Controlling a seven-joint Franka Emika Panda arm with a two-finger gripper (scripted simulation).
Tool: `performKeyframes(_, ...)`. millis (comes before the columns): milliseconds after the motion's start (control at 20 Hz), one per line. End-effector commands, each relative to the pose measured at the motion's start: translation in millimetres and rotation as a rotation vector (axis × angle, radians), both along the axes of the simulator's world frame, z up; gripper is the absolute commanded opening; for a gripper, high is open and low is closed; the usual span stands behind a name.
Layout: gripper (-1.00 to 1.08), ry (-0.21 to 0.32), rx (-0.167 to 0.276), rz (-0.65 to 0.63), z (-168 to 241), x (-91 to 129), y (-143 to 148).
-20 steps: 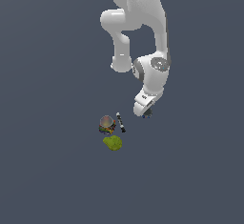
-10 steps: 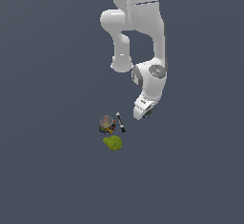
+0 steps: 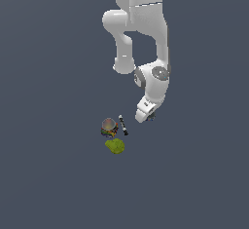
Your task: Pick up a designated object from a clutter of objects.
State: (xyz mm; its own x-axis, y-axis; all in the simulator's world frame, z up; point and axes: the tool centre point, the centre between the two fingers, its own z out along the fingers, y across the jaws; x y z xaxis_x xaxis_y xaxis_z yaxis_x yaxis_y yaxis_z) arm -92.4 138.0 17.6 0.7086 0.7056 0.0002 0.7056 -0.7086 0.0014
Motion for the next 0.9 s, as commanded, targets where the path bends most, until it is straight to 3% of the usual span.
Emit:
performKeyframes(0, -1.00, 0.001, 0.000, 0.001, -1, 0, 1)
performKeyframes(450, -1.00, 0.000, 0.000, 0.000, 10, 0, -7)
performKeyframes(850, -1.00, 0.000, -0.001, 0.001, 45, 0, -30)
